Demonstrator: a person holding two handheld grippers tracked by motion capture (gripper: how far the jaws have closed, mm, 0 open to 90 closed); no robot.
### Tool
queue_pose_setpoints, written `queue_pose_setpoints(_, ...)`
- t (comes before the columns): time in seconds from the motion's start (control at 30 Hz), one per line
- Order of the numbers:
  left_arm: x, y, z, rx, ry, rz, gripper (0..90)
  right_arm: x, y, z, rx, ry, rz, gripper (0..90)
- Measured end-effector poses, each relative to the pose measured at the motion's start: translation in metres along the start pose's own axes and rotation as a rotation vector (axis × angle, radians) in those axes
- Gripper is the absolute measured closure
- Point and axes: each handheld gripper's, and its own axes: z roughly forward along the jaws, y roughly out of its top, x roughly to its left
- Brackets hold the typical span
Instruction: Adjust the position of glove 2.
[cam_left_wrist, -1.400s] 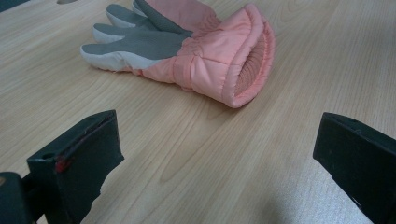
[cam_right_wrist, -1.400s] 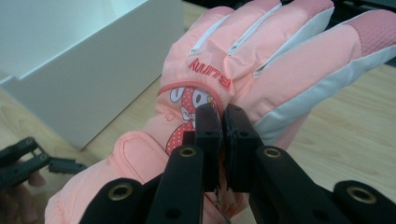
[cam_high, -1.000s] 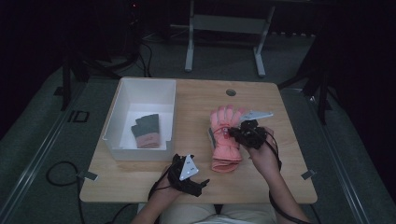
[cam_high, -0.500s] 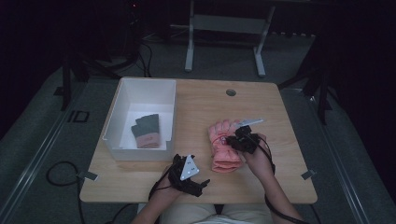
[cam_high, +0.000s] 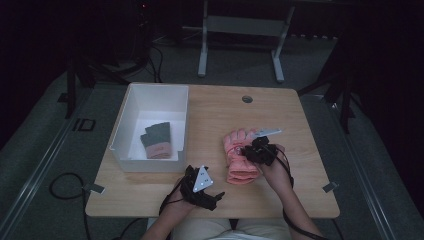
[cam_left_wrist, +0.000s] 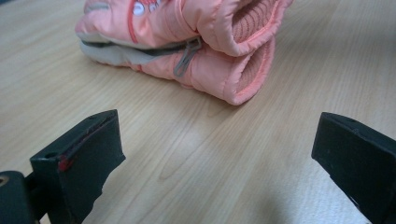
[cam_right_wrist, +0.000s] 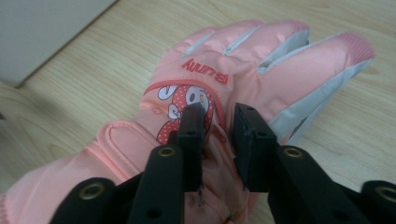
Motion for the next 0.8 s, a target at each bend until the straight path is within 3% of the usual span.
queue_pose_setpoints(0.3, 0.002, 0.0, -0.001, -0.017, 0.0, -0.018, 1.4, 0.0, 0.012, -0.021, -0.06, 0.01, -0.02, 49.1)
queue_pose_setpoints(0.6, 0.003, 0.001, -0.003, -0.029, 0.002, -0.008, 1.4, -0.008, 0.011, -0.039, -0.128, 0.053, 0.003, 23.8)
queue_pose_setpoints(0.73, 0.003, 0.001, -0.004, -0.029, 0.003, -0.003, 1.4, -0.009, 0.009, -0.041, -0.125, 0.071, -0.059, 16.6)
queue_pose_setpoints(0.8, 0.003, 0.004, -0.005, -0.026, -0.02, -0.018, 1.4, -0.011, 0.006, -0.042, -0.127, 0.086, -0.057, 17.5)
